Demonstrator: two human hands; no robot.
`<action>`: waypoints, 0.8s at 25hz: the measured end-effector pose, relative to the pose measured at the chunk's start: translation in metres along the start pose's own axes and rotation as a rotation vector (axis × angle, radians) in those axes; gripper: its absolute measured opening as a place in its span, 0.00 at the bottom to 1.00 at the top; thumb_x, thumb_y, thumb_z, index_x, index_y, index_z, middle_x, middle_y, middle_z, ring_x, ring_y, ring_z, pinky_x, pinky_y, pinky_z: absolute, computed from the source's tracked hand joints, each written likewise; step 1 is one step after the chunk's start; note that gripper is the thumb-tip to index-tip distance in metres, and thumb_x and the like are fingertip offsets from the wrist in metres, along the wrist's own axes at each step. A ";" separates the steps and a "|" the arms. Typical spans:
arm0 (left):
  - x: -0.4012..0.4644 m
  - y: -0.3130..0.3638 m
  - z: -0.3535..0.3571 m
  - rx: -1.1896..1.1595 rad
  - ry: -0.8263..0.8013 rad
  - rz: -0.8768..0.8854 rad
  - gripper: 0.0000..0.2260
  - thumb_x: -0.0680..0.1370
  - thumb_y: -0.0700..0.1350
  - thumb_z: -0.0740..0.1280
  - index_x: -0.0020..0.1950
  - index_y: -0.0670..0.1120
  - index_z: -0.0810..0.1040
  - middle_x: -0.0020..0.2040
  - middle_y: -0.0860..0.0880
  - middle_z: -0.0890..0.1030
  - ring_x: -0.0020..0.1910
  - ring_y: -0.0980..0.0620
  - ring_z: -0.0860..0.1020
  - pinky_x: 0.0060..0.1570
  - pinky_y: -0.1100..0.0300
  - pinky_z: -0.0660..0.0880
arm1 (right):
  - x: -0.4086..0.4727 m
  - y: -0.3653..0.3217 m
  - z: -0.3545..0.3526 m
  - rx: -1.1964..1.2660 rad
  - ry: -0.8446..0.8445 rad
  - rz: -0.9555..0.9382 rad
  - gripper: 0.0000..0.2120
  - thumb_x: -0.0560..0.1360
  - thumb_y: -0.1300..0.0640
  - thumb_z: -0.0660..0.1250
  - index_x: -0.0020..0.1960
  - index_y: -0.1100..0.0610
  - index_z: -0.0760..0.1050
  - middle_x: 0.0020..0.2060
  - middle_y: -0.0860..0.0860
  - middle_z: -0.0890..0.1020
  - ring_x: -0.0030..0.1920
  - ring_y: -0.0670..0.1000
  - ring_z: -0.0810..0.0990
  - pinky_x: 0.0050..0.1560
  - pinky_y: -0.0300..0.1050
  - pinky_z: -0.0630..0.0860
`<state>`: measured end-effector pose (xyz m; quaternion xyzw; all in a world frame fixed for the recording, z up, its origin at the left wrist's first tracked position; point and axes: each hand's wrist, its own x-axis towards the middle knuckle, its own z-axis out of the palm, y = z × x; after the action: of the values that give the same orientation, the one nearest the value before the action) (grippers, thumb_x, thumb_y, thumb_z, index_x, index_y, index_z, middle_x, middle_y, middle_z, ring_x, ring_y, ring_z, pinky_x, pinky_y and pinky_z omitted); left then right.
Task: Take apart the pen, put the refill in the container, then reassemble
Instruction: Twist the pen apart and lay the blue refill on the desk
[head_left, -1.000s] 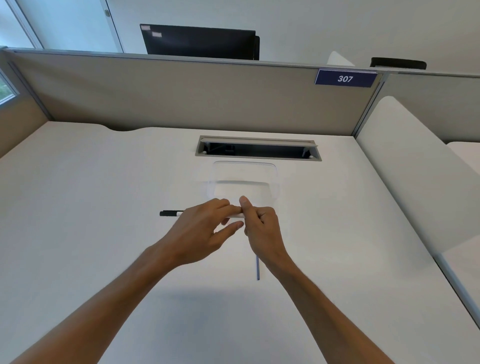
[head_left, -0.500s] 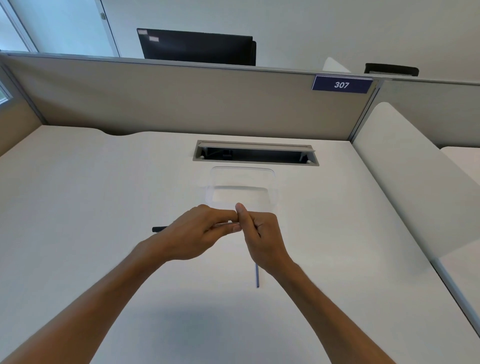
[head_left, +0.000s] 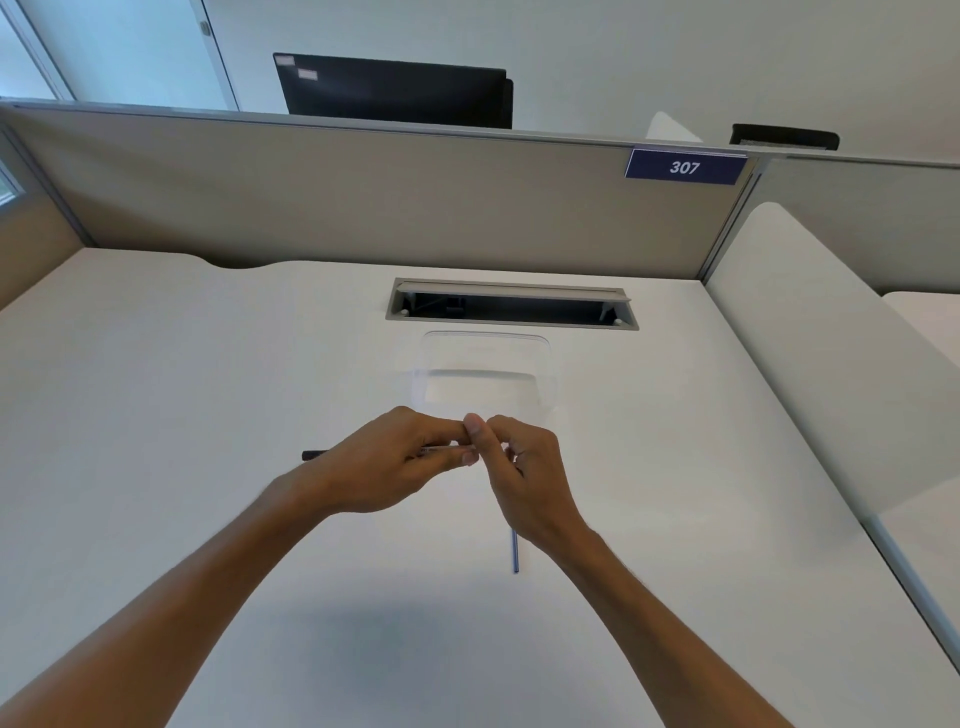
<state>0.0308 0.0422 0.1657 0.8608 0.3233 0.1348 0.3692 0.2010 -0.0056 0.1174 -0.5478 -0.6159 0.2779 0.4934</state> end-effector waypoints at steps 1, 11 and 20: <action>0.000 0.002 0.001 0.067 0.013 0.000 0.10 0.81 0.53 0.60 0.53 0.57 0.81 0.30 0.63 0.76 0.29 0.56 0.72 0.34 0.65 0.67 | -0.001 -0.002 0.000 0.041 -0.003 0.073 0.25 0.83 0.48 0.59 0.27 0.46 0.74 0.23 0.45 0.72 0.27 0.47 0.67 0.32 0.43 0.63; 0.004 0.012 -0.002 0.102 0.026 0.045 0.08 0.82 0.53 0.59 0.47 0.63 0.75 0.30 0.61 0.76 0.30 0.54 0.72 0.34 0.64 0.66 | -0.002 -0.007 -0.008 0.050 -0.035 -0.039 0.19 0.84 0.56 0.56 0.36 0.58 0.73 0.28 0.49 0.71 0.30 0.48 0.69 0.33 0.45 0.66; 0.007 0.007 -0.003 0.237 0.067 0.022 0.08 0.82 0.54 0.58 0.54 0.56 0.75 0.26 0.55 0.72 0.28 0.54 0.71 0.30 0.65 0.62 | -0.004 -0.004 -0.016 0.073 -0.078 0.019 0.12 0.81 0.51 0.61 0.45 0.59 0.73 0.38 0.43 0.77 0.41 0.43 0.76 0.38 0.34 0.69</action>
<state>0.0379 0.0445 0.1732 0.8969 0.3397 0.1282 0.2525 0.2135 -0.0134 0.1257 -0.5242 -0.6187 0.3260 0.4860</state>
